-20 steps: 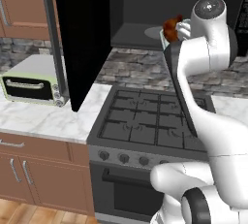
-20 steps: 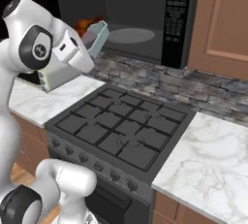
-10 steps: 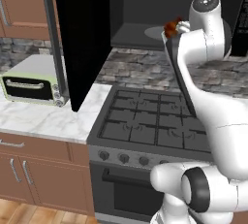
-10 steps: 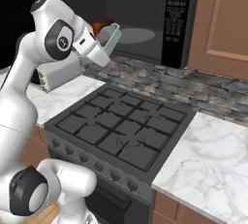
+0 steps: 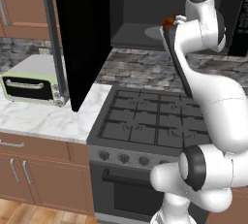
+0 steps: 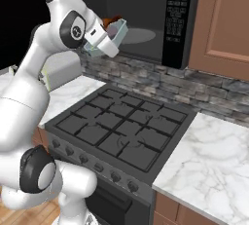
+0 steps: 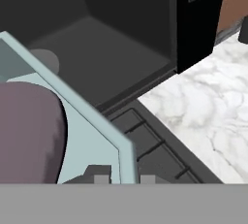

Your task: Place the tupperware containing the chicken drumstick and eggplant meal in the microwave. Close the microwave door and press the start button to reheat the meal.

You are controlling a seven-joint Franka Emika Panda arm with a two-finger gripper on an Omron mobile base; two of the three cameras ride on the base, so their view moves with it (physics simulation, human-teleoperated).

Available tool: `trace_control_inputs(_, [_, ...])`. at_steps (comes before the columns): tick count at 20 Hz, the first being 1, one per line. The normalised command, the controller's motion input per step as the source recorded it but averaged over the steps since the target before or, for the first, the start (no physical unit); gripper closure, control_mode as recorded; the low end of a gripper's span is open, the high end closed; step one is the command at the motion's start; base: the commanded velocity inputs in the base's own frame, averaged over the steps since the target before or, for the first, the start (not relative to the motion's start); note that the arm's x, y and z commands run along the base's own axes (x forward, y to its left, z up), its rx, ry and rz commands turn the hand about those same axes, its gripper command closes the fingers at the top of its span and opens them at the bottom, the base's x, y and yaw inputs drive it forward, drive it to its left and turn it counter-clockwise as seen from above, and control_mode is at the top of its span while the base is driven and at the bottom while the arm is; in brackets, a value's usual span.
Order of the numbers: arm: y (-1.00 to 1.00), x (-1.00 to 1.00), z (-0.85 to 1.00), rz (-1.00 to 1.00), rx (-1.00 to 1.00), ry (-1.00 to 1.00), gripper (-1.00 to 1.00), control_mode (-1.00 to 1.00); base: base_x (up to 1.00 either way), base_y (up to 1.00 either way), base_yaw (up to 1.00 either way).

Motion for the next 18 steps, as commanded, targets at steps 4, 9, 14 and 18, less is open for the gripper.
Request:
trace_control_inputs(4, [-0.10,0.44,0.00,0.00,0.00,-0.02,1.00,-1.00,0.00,0.00,0.00])
trace_control_inputs(9, [-0.11,0.53,0.00,0.00,0.00,-0.01,1.00,-1.00,0.00,0.00,0.00])
trace_control_inputs(14, [-0.14,0.62,0.00,0.00,0.00,0.00,1.00,-1.00,0.00,0.00,0.00])
trace_control_inputs(18, [-0.10,0.67,0.00,0.00,0.00,0.00,1.00,-1.00,0.00,0.00,0.00])
